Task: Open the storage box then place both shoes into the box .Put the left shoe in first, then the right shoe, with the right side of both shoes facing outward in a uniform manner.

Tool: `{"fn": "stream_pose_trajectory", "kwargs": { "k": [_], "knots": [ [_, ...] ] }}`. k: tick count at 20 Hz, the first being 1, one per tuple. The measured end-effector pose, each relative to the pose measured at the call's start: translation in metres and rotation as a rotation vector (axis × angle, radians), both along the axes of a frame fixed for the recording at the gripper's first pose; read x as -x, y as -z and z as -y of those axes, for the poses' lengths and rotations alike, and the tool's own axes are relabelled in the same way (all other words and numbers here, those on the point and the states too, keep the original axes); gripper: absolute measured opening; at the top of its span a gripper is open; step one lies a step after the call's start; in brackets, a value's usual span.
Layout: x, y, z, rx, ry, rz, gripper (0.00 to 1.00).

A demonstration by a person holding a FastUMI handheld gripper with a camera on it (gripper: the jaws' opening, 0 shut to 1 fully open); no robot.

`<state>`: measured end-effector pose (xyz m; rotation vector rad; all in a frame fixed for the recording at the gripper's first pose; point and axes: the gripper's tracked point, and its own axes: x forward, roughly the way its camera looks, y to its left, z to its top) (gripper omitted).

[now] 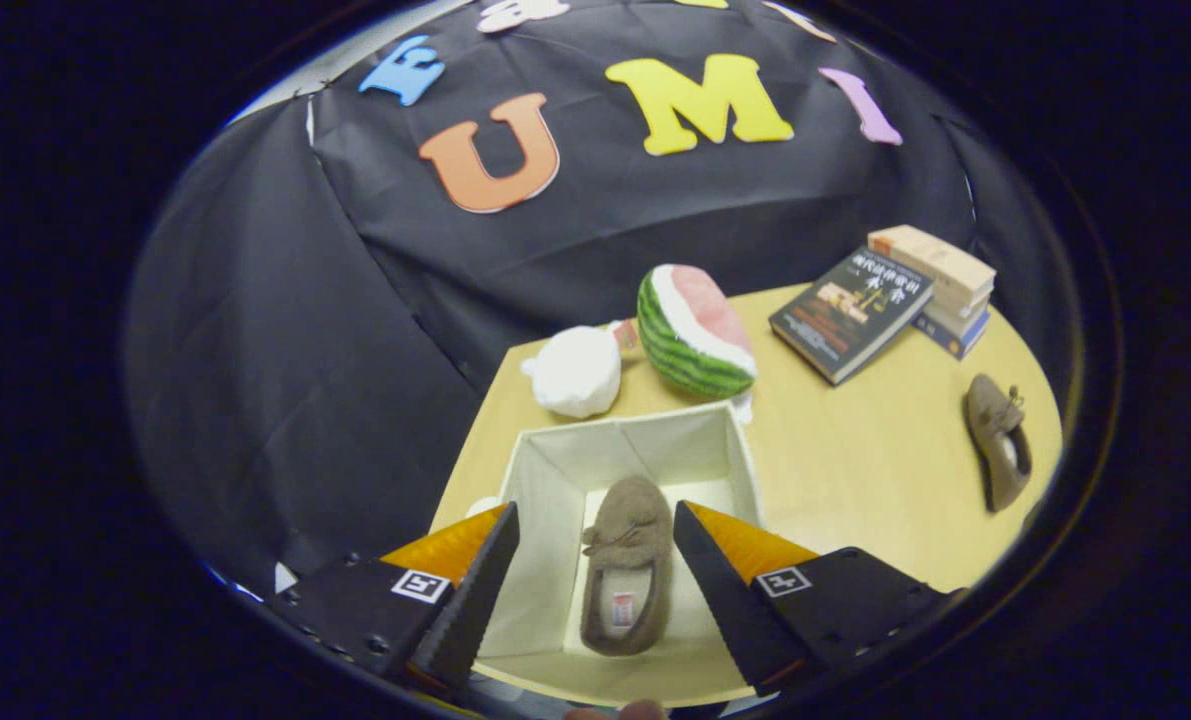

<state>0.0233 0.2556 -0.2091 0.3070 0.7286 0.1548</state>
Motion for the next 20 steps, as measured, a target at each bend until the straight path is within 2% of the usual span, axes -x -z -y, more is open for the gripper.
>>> {"fn": "stream_pose_trajectory", "kwargs": {
  "k": [6,11,15,18,20],
  "knots": [
    [0.015,-0.062,0.093,0.081,0.028,0.154,0.95],
    [0.027,-0.091,0.195,0.117,0.094,0.231,0.95],
    [0.034,-0.086,0.287,0.119,0.165,0.227,0.95],
    [0.04,-0.071,0.345,0.11,0.174,0.206,0.95],
    [0.041,-0.057,0.384,0.147,0.178,0.198,0.95]
  ]
}}
